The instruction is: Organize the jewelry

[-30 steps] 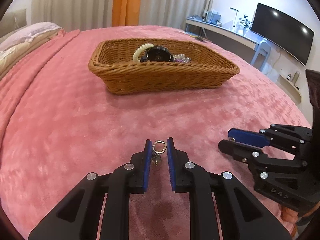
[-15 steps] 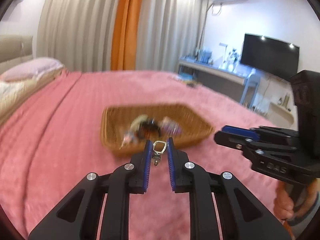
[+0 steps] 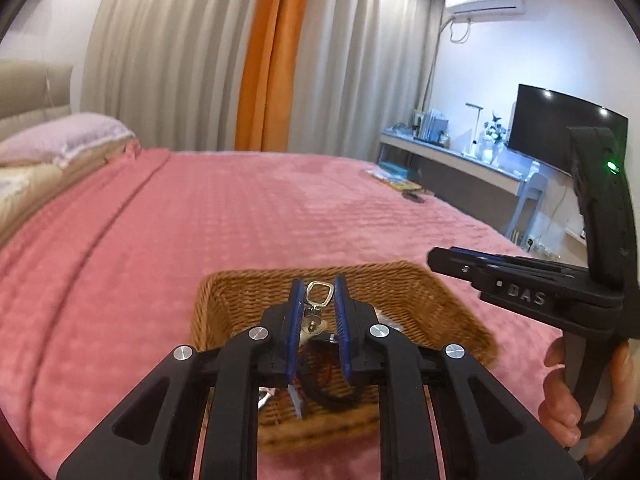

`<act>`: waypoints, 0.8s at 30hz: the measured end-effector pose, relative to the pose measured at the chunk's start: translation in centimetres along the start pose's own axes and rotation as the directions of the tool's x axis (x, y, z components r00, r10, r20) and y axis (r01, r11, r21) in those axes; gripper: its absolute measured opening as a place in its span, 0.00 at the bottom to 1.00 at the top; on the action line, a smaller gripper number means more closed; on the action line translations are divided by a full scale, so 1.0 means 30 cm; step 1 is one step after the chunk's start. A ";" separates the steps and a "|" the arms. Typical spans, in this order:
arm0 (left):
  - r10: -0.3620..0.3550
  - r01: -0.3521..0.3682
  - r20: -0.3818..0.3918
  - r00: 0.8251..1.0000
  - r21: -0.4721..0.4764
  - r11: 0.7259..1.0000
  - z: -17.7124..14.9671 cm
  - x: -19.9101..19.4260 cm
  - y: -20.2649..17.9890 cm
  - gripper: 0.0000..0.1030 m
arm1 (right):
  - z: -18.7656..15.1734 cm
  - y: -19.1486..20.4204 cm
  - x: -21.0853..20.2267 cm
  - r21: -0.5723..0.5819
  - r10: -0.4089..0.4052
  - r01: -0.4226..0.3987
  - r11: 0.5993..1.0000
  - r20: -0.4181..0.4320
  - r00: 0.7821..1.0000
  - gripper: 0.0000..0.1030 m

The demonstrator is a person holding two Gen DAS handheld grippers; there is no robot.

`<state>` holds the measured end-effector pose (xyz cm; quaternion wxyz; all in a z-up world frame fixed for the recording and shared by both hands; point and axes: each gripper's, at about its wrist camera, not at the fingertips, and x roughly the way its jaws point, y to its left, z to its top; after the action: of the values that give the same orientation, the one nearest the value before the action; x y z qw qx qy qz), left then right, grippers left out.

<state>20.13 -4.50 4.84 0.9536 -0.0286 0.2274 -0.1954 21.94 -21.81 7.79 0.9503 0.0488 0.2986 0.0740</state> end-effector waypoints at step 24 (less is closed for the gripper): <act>-0.040 0.036 -0.036 0.999 -0.099 0.994 -0.047 0.039 0.106 0.48 | -0.026 -0.007 0.174 0.062 0.021 -0.011 0.998 -0.164 0.986 0.55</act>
<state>21.62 -1.97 2.62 0.9425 -0.0759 0.2544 -0.2028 25.76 -21.11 4.20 0.9197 0.0740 0.3779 0.0762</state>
